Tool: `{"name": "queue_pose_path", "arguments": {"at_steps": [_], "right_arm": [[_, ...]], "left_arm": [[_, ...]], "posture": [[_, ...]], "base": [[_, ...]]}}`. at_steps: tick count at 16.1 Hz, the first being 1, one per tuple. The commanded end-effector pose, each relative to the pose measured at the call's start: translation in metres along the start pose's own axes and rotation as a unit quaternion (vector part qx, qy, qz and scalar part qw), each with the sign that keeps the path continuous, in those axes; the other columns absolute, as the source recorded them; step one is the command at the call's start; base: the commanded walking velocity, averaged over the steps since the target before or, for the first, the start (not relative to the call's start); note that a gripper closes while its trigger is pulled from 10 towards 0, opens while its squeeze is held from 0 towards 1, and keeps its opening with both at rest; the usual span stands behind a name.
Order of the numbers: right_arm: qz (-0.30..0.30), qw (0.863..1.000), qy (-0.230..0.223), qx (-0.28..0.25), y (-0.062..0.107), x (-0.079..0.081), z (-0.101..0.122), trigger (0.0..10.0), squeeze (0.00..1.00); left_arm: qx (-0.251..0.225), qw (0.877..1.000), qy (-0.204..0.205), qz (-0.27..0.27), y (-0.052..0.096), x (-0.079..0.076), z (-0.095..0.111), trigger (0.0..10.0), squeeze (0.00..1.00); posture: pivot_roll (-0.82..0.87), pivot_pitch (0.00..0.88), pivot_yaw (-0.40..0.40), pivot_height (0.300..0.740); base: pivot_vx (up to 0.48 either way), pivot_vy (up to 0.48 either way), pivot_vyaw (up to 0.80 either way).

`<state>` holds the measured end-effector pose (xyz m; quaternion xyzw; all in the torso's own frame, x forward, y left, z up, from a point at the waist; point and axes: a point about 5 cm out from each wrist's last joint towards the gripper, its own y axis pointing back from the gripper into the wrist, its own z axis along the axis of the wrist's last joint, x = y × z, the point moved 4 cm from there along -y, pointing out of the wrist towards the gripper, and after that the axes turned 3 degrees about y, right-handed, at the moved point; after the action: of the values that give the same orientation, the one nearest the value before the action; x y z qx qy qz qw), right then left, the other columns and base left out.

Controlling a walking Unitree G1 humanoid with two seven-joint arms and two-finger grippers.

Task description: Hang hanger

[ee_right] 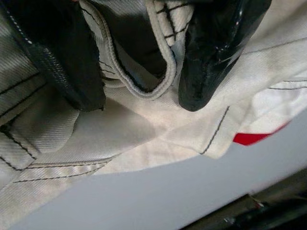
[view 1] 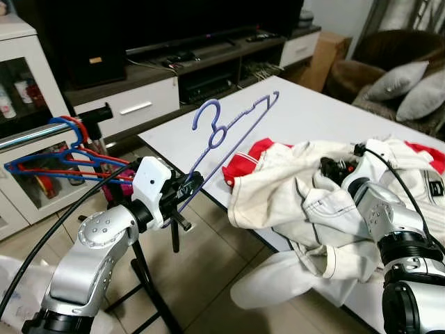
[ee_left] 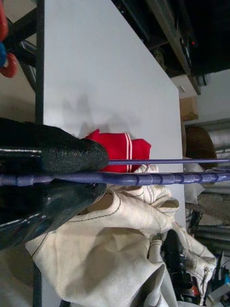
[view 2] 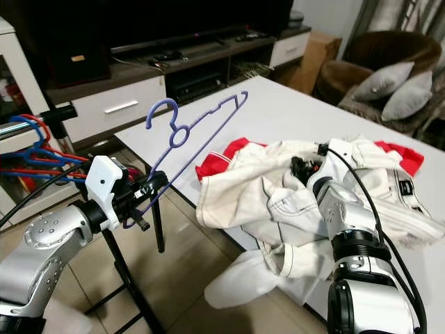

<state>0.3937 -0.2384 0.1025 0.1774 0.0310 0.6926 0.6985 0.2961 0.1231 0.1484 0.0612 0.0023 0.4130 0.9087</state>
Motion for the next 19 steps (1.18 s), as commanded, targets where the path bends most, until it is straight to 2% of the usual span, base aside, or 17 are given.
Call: {"name": "queue_pose_path", "arguments": {"at_steps": [1,2,3,4,6,7,8,9,10,11,12,13,14,16,19], "right_arm": [[0.012,0.999,-0.013,-0.044,0.003,0.000,0.021,10.0,0.00],[0.040,0.992,-0.014,-0.115,0.009,0.010,0.060,10.0,0.00],[0.073,0.979,-0.009,-0.188,0.025,0.021,0.104,10.0,0.00],[0.114,0.953,0.012,-0.282,0.062,0.037,0.162,10.0,0.00],[0.129,0.939,0.031,-0.317,0.086,0.046,0.182,10.0,0.00],[0.131,0.934,0.041,-0.330,0.101,0.051,0.185,10.0,0.00],[0.120,0.940,0.044,-0.316,0.112,0.055,0.173,10.0,0.00],[0.114,0.944,0.044,-0.307,0.116,0.056,0.167,10.0,0.00],[0.105,0.947,0.069,-0.296,0.125,0.061,0.153,10.0,0.00],[0.089,0.955,0.078,-0.273,0.132,0.068,0.128,10.0,0.00],[0.081,0.958,0.071,-0.267,0.137,0.071,0.117,10.0,0.00],[0.047,0.962,0.057,-0.264,0.146,0.069,0.097,10.0,0.00],[0.013,0.960,0.059,-0.275,0.158,0.067,0.090,10.0,0.00],[0.009,0.953,0.071,-0.296,0.169,0.072,0.096,10.0,0.00],[0.005,0.954,0.066,-0.291,0.171,0.074,0.093,10.0,0.00]], "left_arm": [[-0.010,1.000,-0.004,-0.002,-0.004,0.001,0.008,10.0,0.00],[-0.013,1.000,0.001,0.001,-0.004,0.002,0.010,10.0,0.00],[-0.016,1.000,0.003,0.002,-0.004,0.002,0.012,10.0,0.00],[-0.022,1.000,0.010,-0.002,-0.006,-0.002,0.014,10.0,0.00],[-0.026,1.000,0.014,-0.001,-0.007,-0.005,0.014,10.0,0.00],[-0.031,0.999,0.024,0.018,-0.010,-0.004,0.014,10.0,0.00],[-0.039,0.998,0.033,0.037,-0.012,-0.003,0.015,10.0,0.00],[-0.041,0.998,0.035,0.042,-0.012,-0.003,0.015,10.0,0.00],[-0.043,0.997,0.034,0.050,-0.012,-0.004,0.015,10.0,0.00],[-0.051,0.997,0.036,0.051,-0.011,-0.008,0.017,10.0,0.00],[-0.059,0.996,0.041,0.057,-0.011,-0.009,0.020,10.0,0.00],[-0.079,0.993,0.053,0.074,-0.009,-0.008,0.027,10.0,0.00],[-0.090,0.990,0.068,0.085,-0.009,-0.008,0.032,10.0,0.00],[-0.108,0.989,0.073,0.076,-0.010,-0.012,0.040,10.0,0.00],[-0.118,0.989,0.064,0.065,-0.009,-0.017,0.044,10.0,0.00]], "posture": [[0.04,0.000,0.023,0.740],[0.05,0.000,0.020,0.740],[0.05,0.000,0.021,0.740],[0.05,0.000,0.024,0.740],[0.04,0.000,0.028,0.740],[0.03,0.000,0.030,0.740],[0.03,0.000,0.029,0.740],[0.03,0.000,0.029,0.740],[0.03,0.000,0.025,0.740],[0.02,0.000,0.025,0.740],[0.02,0.000,0.025,0.740],[0.02,0.000,0.026,0.740],[0.02,0.000,0.028,0.740],[0.01,0.000,0.038,0.740],[0.01,0.000,0.035,0.740]], "base": [[0.000,0.000,0.00],[0.000,0.000,0.00],[0.000,0.000,0.00],[0.000,0.000,0.00],[0.000,0.000,0.00],[0.000,0.000,0.00],[0.000,0.000,0.00],[0.000,0.000,0.00],[0.000,0.000,0.00],[0.000,0.000,-0.79],[0.000,0.000,-0.79],[0.000,0.000,-0.79],[0.000,0.000,-0.80],[0.000,0.000,-0.80],[0.000,0.000,-0.80]]}}
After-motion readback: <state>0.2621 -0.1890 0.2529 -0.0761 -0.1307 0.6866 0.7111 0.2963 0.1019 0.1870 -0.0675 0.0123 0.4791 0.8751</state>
